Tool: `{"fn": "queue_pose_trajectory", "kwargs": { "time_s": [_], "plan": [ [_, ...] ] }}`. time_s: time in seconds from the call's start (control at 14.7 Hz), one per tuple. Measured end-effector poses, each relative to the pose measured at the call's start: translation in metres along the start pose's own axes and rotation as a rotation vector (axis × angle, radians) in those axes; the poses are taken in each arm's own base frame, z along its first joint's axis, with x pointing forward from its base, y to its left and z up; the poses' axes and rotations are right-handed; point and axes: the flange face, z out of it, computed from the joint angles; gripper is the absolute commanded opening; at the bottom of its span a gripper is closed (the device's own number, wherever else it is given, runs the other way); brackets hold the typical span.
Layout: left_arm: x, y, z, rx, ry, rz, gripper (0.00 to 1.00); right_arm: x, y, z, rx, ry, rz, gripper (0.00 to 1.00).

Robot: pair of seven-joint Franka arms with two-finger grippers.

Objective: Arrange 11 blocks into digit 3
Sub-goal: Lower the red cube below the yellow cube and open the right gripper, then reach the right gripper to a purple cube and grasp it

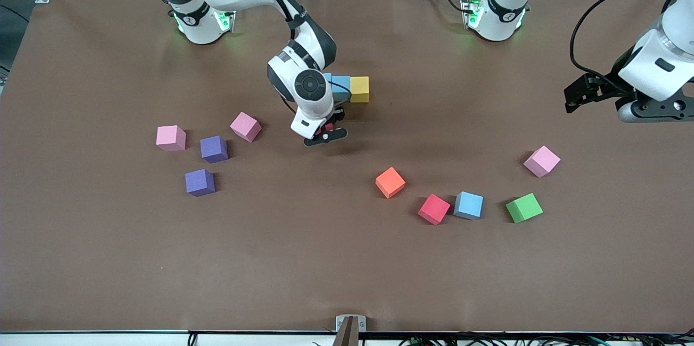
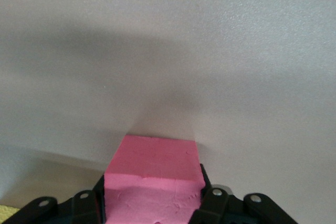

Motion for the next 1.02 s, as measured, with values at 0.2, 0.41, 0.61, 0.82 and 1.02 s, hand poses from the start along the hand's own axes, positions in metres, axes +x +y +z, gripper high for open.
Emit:
{"fn": "queue_pose_trajectory", "kwargs": {
  "time_s": [0.2,0.41,0.61,0.82,1.02],
  "plan": [
    [0.000,0.000,0.000,0.000,-0.001,0.000,1.00,0.010,0.000,-0.015,0.015,0.031,0.008,1.00],
    [0.001,0.000,0.001,0.000,-0.002,0.000,1.00,0.032,0.014,-0.071,0.025,0.042,0.042,1.00],
    [0.001,0.000,0.002,0.000,-0.001,-0.001,1.00,0.057,0.076,-0.165,0.025,0.019,0.106,1.00],
    [0.002,0.000,0.002,0.000,0.000,0.000,1.00,0.081,0.172,-0.214,0.027,0.030,0.096,1.00],
    [0.002,0.000,0.002,0.000,0.000,-0.001,1.00,0.099,0.271,-0.209,-0.025,0.034,0.080,1.00]
  ]
}}
